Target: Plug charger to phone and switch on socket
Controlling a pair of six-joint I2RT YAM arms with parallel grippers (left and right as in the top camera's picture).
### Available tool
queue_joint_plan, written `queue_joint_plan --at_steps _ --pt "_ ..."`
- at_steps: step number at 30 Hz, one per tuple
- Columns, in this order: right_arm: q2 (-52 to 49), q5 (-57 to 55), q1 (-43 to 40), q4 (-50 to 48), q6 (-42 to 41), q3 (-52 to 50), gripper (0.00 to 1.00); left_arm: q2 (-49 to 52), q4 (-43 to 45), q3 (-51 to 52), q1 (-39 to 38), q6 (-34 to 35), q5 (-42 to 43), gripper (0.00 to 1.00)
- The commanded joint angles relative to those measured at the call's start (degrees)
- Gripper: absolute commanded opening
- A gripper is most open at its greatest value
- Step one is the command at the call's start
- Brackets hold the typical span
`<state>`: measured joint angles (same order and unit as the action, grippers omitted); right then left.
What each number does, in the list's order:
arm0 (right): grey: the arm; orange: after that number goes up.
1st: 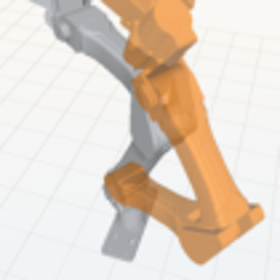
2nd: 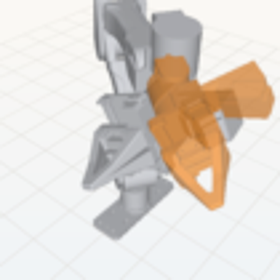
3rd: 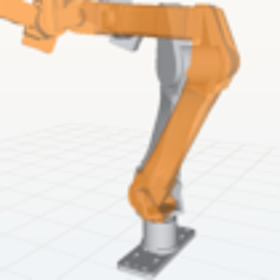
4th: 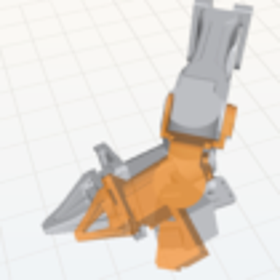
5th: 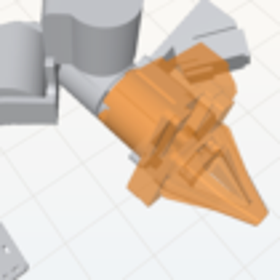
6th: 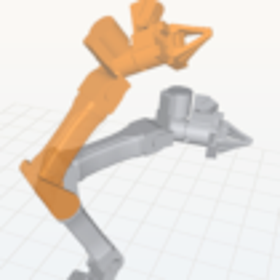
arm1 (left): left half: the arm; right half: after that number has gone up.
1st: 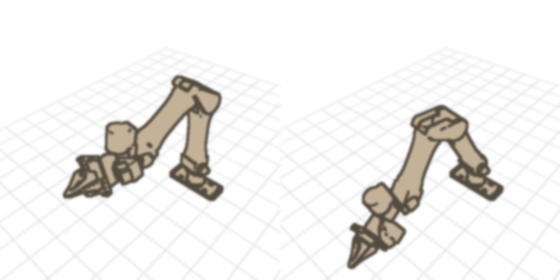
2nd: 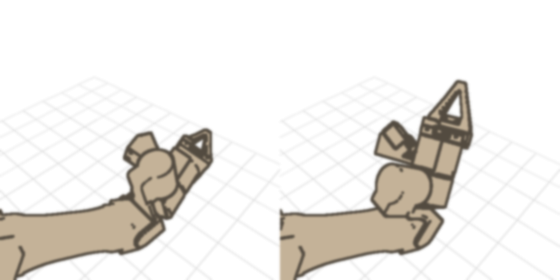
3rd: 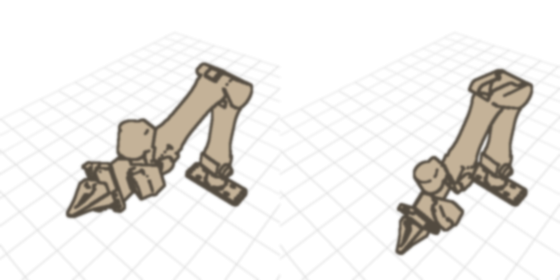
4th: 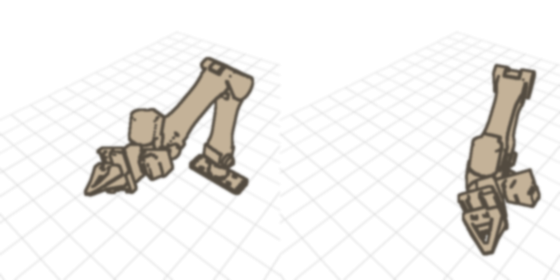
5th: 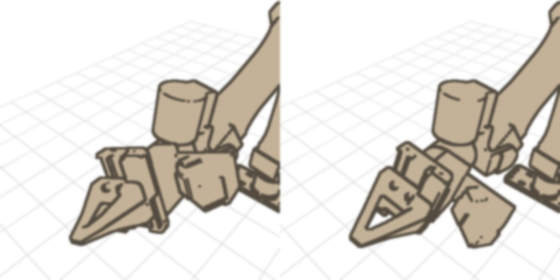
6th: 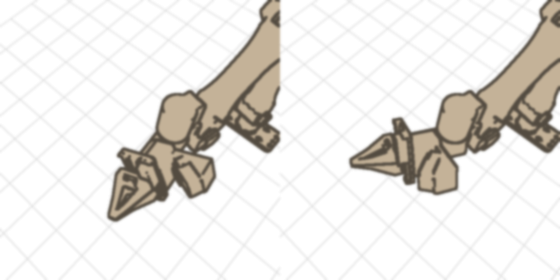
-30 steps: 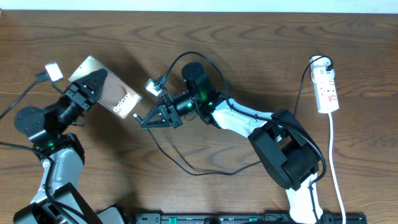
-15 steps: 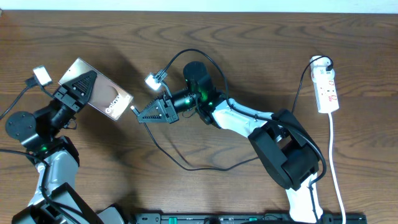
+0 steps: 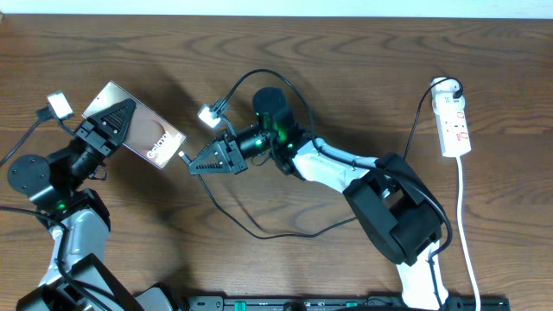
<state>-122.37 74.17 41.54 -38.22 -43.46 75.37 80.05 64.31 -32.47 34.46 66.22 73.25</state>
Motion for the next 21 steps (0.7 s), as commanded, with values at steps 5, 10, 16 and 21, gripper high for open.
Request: queue_joint_plan --at_steps 5,10,16,21 --pt "0.20 1.20 1.22 -0.17 0.04 0.26 0.01 -0.31 0.72 -0.76 0.07 0.79 -0.55 0.07" --pt "0.20 1.22 1.20 -0.22 0.07 0.26 0.01 -0.31 0.72 -0.76 0.07 0.76 -0.37 0.07" --pt "0.20 1.22 1.22 -0.24 0.44 0.26 0.01 -0.31 0.72 -0.76 0.07 0.74 0.79 0.07" --pt "0.20 1.20 1.22 -0.28 0.46 0.26 0.01 -0.31 0.72 -0.74 0.07 0.72 1.60 0.07"
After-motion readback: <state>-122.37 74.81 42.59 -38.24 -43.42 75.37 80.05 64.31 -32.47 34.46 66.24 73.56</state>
